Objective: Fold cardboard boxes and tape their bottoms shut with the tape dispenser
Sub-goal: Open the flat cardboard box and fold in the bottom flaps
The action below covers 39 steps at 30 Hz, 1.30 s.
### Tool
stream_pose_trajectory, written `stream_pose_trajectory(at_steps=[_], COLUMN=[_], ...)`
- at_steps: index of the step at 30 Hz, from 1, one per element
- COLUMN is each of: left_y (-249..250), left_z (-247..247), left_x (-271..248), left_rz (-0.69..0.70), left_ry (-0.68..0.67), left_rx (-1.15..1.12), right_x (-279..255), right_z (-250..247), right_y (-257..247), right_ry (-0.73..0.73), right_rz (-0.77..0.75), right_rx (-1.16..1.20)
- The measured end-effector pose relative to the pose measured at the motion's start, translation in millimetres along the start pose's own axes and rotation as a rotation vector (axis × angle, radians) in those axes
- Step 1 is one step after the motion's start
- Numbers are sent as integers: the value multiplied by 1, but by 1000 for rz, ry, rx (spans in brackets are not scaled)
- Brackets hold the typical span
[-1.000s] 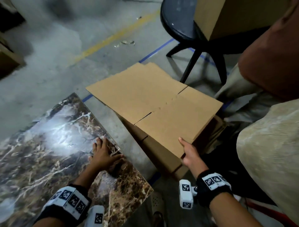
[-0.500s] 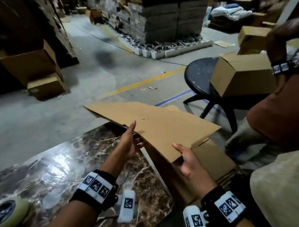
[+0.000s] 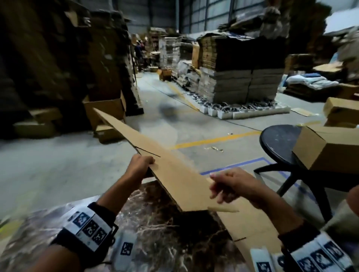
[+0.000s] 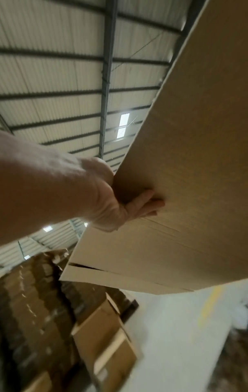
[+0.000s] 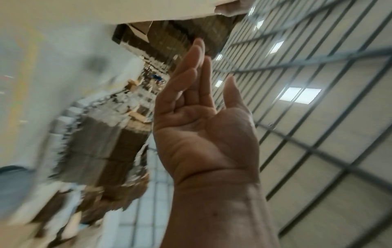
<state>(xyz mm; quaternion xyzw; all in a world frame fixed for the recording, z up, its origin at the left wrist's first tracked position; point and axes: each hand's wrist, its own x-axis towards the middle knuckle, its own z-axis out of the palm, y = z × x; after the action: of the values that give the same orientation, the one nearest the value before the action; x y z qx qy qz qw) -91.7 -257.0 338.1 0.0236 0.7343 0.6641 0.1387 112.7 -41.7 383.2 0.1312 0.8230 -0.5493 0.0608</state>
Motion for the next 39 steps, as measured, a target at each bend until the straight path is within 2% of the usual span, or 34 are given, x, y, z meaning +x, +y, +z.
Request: stream_pose_trajectory(at_steps=[3,7,11,15,19,25,31,34,39], left_y=[21,30,27,39,60,62,53,54,60], left_z=[-35,-67,-81,-91,-88,-79,-77,-83,-95], left_x=[-11,-27,-36,-41,-44,-53,-44,-38,-34], left_rz=[54,55,14,-15,8,72,103,79,96], left_ry=[-48,-42,-54,-6,-86,-274,-331,-355,-231], left_rx=[127,293,375,474,561,424,339,330,439], right_x=[33,65,68,71,80,84,77,64,58], right_z=[24,69,125,162,160,132,114,98,73], right_y=[-51,-98,-111,-102,-105,-95,-85,-88,-83], right_ry=[-26,-176,-336,-488,-454,-446,-415,-263,22], right_rz=[-117,-133,-108,-43,-14,-12,-28,-53,-67], right_rx=[-60,-203,-299,-262,-134,-22,91,71,-283])
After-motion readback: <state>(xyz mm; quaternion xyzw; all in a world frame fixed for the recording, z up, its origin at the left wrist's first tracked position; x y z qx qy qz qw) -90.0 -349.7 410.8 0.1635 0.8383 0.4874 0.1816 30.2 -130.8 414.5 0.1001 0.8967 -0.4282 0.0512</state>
